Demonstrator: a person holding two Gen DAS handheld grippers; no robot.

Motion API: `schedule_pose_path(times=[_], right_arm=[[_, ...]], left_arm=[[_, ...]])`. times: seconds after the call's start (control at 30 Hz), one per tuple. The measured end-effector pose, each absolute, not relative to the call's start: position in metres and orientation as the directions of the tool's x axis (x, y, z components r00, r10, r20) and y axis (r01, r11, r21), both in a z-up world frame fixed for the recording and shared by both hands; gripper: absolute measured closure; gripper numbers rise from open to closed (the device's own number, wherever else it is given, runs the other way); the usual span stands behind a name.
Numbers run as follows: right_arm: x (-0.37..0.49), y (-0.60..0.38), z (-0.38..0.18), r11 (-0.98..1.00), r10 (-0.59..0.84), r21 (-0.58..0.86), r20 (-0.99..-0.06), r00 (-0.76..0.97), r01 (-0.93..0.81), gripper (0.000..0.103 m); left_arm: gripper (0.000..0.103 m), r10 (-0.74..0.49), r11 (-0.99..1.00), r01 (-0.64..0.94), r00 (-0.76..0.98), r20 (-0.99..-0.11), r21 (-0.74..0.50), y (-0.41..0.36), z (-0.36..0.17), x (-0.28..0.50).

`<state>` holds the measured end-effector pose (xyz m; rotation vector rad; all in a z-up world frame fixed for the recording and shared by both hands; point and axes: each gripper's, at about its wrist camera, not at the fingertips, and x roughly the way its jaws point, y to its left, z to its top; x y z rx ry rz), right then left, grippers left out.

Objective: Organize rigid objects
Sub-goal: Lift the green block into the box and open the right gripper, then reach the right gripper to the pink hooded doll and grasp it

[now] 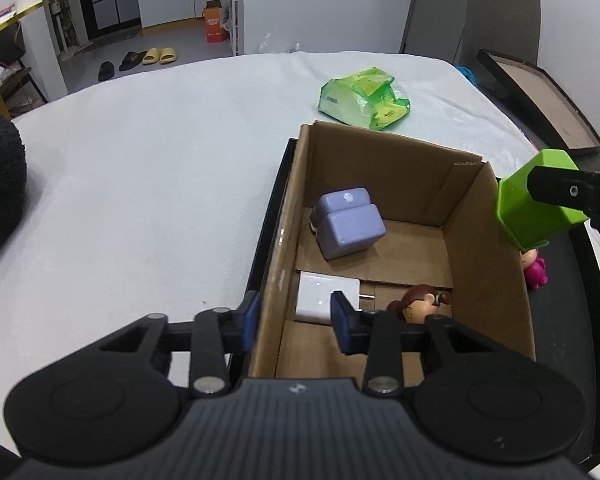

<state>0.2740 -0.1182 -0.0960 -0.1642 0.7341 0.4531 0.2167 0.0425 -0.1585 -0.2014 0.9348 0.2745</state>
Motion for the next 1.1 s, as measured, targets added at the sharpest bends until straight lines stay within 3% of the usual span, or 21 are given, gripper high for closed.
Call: schedule_pose_path(times=[0.2,0.53,0.63,1.1], right_arm=[[0.271,-0.1,-0.094,0.879,0.343,-0.012,-0.679,0.649,-0.476,0.052],[0.27,-0.078,-0.096,0.867,0.356,-0.007,-0.691,0.629,-0.498,0.047],[0.268,-0.078,-0.095,0.875,0.332,-0.034,-0.683,0.65,-0.483,0.04],[0.262,-0.135,-0.109,0.931,0.28,0.033,-0.701,0.656,-0.362,0.04]], left_arm=[[0.082,0.136,0.939,-0.335,0.571,-0.81,-0.078,0.051,-0.159,0.215],[0.091,0.122,0.934,-0.342,0.577,-0.808,-0.103,0.058,-0.159,0.213],[0.093,0.118,0.934,-0.342,0.579,-0.807,-0.108,0.06,-0.159,0.212],[0.093,0.132,0.939,-0.333,0.578,-0.805,-0.085,0.054,-0.156,0.212]])
